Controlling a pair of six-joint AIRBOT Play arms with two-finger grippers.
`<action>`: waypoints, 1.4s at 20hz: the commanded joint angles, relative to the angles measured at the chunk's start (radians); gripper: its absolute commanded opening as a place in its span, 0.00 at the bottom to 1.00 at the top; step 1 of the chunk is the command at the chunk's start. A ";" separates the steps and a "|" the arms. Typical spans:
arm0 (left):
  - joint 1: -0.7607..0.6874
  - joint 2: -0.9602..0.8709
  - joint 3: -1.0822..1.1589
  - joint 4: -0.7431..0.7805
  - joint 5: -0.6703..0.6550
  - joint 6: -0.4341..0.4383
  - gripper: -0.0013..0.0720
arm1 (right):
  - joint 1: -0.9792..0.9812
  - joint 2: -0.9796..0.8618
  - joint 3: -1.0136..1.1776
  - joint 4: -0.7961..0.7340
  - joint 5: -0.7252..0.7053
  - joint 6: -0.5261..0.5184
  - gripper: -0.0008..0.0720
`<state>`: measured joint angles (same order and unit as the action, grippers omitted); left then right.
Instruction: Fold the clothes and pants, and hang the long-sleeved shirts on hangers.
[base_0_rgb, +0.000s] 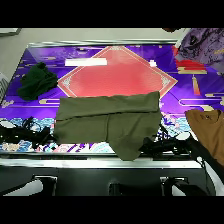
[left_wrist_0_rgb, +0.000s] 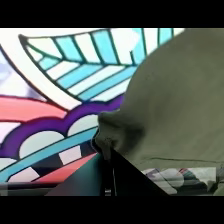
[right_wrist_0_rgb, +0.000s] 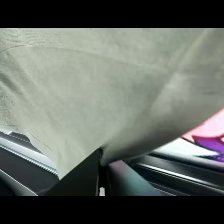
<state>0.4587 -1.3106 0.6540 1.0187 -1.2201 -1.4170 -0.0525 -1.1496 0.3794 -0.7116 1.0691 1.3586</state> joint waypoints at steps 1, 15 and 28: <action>-0.005 0.018 0.018 -0.005 -0.037 -0.008 0.04 | 0.001 0.043 0.017 -0.026 0.011 0.031 0.05; -0.024 0.402 0.064 0.324 -0.117 -0.260 0.04 | 0.001 0.548 0.194 -0.386 0.282 0.337 0.04; -0.192 0.029 0.331 0.309 0.236 -0.229 0.04 | 0.001 -0.134 0.674 -0.375 0.101 0.106 0.05</action>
<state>0.3035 -1.1748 0.9100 1.3277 -1.0397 -1.6516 -0.0517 -1.1717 0.9623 -1.0836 1.2091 1.4971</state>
